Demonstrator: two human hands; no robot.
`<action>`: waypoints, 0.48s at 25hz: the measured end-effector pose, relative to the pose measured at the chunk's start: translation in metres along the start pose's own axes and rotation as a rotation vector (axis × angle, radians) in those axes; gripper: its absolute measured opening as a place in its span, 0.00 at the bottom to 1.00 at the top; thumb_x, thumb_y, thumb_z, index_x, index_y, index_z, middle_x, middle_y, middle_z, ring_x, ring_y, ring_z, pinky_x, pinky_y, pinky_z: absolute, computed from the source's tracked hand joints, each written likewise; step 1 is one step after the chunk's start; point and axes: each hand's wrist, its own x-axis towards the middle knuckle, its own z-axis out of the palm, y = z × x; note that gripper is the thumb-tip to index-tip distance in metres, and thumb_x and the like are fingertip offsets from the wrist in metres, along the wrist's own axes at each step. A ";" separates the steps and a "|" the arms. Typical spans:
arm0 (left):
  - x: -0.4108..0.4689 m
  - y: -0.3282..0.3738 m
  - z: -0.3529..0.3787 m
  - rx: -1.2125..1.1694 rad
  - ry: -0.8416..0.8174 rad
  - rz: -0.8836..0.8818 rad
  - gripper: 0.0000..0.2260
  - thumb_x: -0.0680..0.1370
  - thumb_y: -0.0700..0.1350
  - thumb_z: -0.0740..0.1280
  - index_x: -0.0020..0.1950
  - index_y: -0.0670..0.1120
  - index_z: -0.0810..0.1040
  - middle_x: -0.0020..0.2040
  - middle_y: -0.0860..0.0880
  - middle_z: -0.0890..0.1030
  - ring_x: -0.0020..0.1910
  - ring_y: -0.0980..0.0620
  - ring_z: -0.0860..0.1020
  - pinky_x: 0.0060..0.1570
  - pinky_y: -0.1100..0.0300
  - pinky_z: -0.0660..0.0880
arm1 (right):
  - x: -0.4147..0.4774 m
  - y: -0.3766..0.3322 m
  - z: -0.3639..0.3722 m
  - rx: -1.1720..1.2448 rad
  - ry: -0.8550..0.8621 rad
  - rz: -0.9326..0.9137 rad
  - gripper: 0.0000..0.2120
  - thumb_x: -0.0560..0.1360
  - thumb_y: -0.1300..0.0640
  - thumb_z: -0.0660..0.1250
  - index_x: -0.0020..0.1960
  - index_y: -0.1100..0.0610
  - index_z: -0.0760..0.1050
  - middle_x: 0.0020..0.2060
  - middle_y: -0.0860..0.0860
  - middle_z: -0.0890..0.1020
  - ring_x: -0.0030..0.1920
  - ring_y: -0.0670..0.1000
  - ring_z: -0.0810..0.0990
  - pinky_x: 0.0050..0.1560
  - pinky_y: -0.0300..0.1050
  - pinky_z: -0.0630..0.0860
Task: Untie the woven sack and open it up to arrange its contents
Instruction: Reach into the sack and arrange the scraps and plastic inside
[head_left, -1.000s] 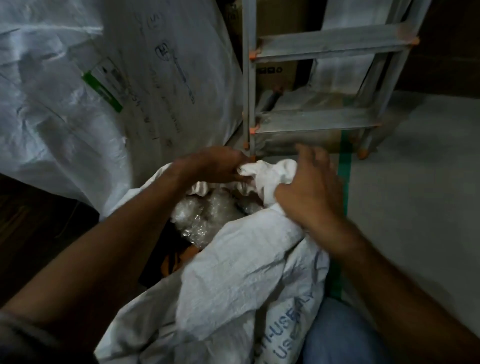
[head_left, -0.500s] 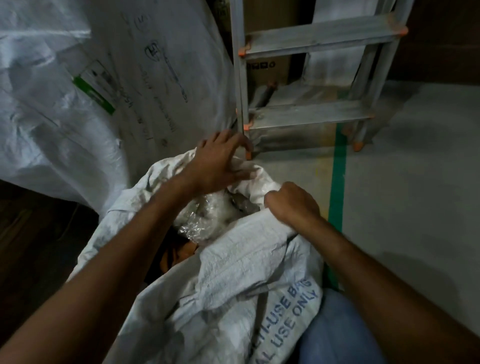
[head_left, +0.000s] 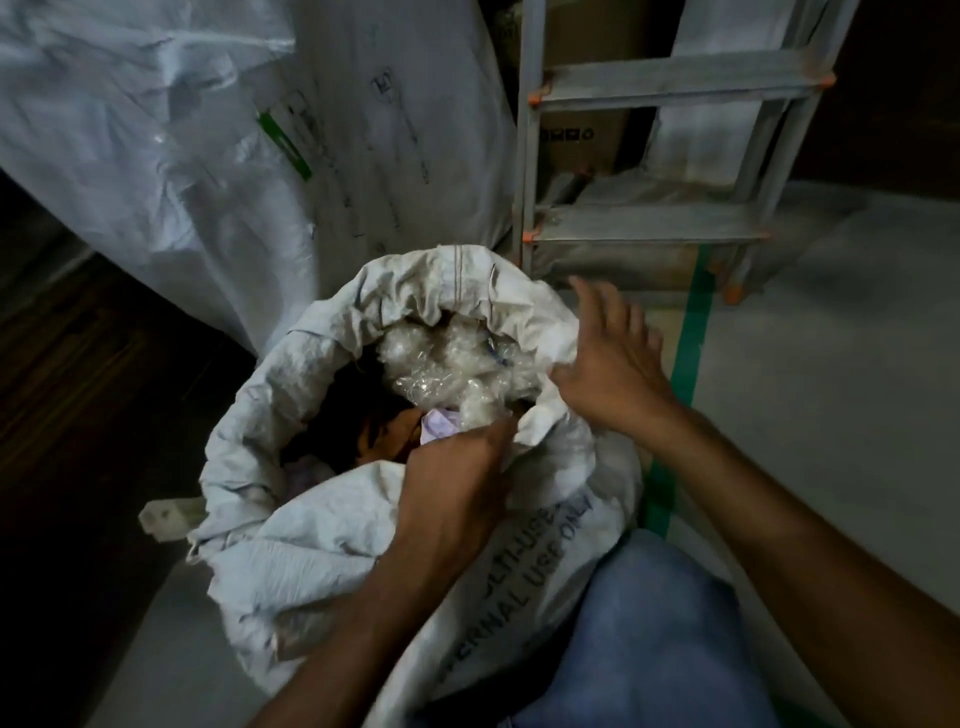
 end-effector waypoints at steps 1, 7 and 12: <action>-0.011 0.002 0.004 0.059 0.133 0.073 0.13 0.68 0.40 0.73 0.51 0.49 0.81 0.37 0.47 0.80 0.33 0.42 0.80 0.27 0.56 0.70 | -0.015 -0.003 -0.008 -0.019 0.053 -0.221 0.39 0.72 0.55 0.68 0.81 0.47 0.58 0.79 0.51 0.59 0.78 0.55 0.57 0.75 0.60 0.59; -0.083 0.016 0.026 -0.017 0.293 0.131 0.09 0.77 0.40 0.66 0.56 0.48 0.78 0.44 0.50 0.80 0.40 0.48 0.78 0.35 0.53 0.74 | -0.067 -0.006 -0.021 -0.329 -0.552 -0.516 0.36 0.71 0.48 0.71 0.77 0.37 0.66 0.73 0.46 0.72 0.75 0.51 0.64 0.72 0.52 0.63; -0.085 -0.003 -0.022 -0.658 -0.176 0.075 0.17 0.75 0.57 0.75 0.61 0.54 0.79 0.57 0.59 0.80 0.51 0.60 0.81 0.50 0.57 0.80 | -0.086 0.015 0.001 -0.484 -0.200 -0.689 0.10 0.71 0.45 0.71 0.49 0.46 0.74 0.42 0.48 0.77 0.48 0.51 0.74 0.41 0.49 0.70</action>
